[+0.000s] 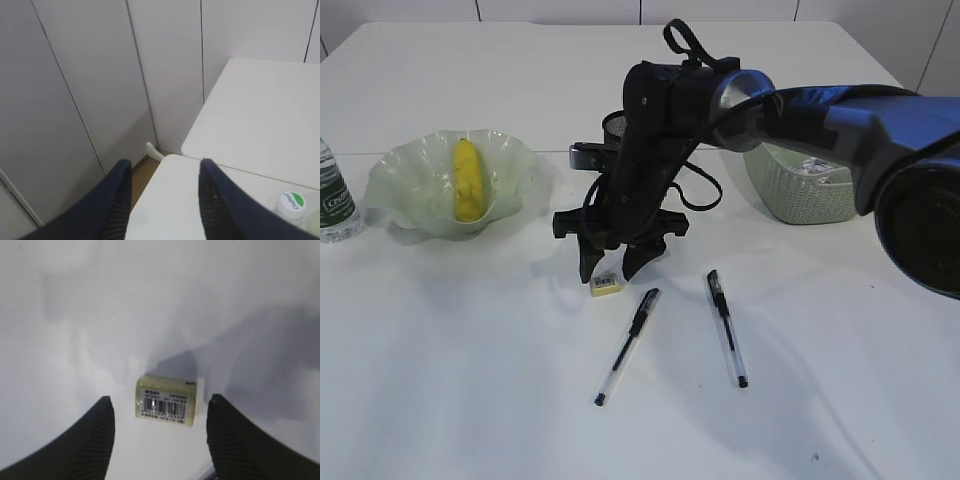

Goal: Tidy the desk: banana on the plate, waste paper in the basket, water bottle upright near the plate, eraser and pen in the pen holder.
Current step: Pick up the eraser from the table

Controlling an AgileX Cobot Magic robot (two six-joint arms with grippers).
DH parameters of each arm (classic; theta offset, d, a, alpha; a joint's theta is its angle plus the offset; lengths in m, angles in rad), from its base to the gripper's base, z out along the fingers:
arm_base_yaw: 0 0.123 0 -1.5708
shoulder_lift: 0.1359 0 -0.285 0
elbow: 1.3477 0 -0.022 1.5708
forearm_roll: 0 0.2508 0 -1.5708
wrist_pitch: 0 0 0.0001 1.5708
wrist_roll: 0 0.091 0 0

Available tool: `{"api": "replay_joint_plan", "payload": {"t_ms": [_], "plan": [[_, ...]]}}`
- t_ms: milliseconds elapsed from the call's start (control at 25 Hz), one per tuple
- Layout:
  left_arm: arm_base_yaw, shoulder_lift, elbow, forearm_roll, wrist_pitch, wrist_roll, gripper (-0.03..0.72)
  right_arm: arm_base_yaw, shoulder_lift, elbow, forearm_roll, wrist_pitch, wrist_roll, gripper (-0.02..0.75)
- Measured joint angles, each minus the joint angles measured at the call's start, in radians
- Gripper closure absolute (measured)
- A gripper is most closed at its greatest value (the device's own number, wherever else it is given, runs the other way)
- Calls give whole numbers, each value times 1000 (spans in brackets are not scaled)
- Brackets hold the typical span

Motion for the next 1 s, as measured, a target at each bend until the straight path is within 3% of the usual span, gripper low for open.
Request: {"api": "replay_joint_plan", "payload": {"t_ms": [680, 1000], "plan": [[0, -12, 0, 2, 51, 0, 389, 0, 0, 0, 45, 20, 4, 299], [0, -12, 0, 2, 50, 0, 398, 0, 0, 0, 11, -11, 6, 299]]}}
